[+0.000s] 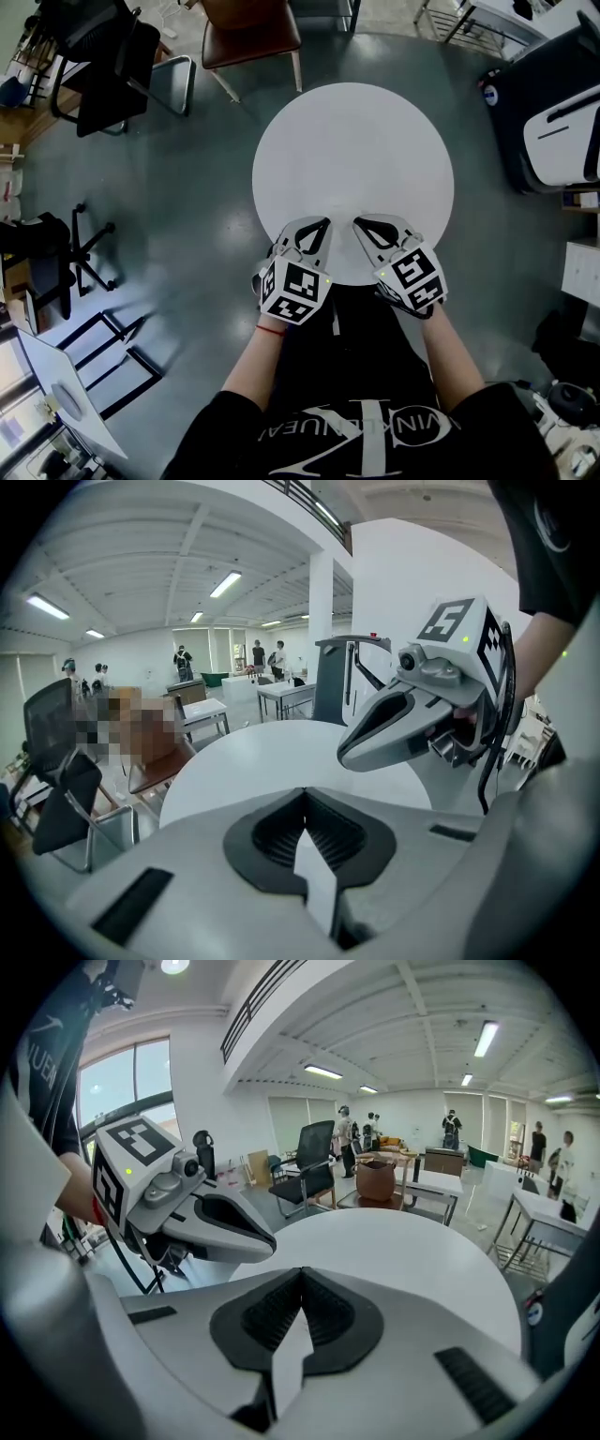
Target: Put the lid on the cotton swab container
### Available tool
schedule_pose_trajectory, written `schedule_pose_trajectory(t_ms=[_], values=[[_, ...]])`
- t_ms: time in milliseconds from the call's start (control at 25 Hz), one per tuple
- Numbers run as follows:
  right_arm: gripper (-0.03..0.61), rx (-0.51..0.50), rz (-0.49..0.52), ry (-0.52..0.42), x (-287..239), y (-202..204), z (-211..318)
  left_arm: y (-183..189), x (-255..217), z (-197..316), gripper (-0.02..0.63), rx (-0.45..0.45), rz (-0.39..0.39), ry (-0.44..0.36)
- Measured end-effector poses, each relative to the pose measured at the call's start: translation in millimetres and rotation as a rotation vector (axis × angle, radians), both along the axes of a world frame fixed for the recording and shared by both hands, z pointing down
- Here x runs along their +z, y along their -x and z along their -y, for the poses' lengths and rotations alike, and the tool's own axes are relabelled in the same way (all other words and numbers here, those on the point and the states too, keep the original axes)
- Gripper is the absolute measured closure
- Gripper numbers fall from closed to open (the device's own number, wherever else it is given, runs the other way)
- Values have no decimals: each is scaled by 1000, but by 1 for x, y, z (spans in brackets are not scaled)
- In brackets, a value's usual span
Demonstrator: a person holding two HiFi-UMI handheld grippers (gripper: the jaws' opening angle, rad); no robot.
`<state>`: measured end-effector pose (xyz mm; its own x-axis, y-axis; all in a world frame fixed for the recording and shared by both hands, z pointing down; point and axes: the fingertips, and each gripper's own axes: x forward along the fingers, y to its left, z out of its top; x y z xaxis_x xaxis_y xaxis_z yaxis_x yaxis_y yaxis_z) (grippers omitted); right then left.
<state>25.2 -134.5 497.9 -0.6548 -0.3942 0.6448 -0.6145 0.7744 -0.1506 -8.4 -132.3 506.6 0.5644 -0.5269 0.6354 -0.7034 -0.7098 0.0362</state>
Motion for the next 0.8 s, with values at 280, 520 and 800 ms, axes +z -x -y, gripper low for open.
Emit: schedule_pose_trajectory(t_ms=[280,520,800], values=[[575,16,79,-20,-19,5,-14,1,-18,-8,606,-27,-60,-30],[575,47,110,-38,-37,4,-30,3,-38,-21,607,-44,-102,-62],[575,79,133,-75,-60,7,-51,10,-65,-41,606,-106,-156,-90]])
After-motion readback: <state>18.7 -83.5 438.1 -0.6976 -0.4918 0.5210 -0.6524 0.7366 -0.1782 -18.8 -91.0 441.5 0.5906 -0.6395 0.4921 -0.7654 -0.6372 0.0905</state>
